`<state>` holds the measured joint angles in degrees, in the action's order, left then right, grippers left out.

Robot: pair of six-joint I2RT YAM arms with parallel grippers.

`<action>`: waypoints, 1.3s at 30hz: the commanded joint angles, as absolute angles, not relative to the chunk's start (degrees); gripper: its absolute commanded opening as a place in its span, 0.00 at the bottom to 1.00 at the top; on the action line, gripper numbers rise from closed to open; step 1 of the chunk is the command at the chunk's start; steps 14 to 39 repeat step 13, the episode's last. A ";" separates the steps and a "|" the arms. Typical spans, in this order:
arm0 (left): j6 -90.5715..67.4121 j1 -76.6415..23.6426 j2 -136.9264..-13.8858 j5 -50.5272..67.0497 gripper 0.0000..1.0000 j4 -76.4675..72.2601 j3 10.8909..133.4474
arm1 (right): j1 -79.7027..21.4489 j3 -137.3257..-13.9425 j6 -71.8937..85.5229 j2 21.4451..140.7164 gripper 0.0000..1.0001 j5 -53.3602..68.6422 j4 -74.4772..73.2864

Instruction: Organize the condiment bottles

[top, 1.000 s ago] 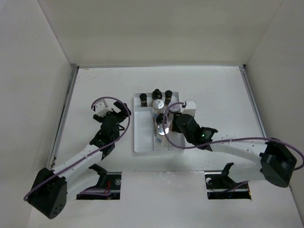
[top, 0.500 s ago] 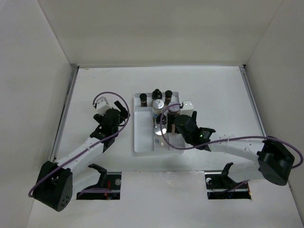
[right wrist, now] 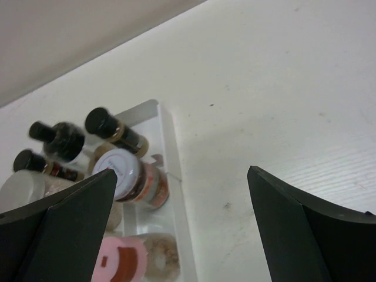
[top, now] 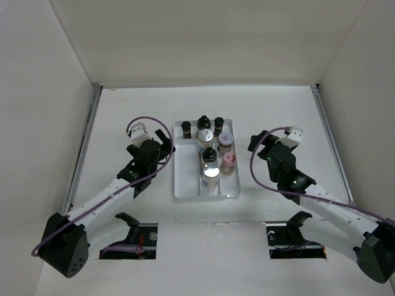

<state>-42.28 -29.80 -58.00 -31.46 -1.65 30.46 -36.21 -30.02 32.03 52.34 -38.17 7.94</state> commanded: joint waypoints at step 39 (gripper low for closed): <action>-37.71 -34.75 -50.72 -33.40 1.00 0.27 32.87 | -25.88 -20.83 41.57 56.60 1.00 -35.51 22.06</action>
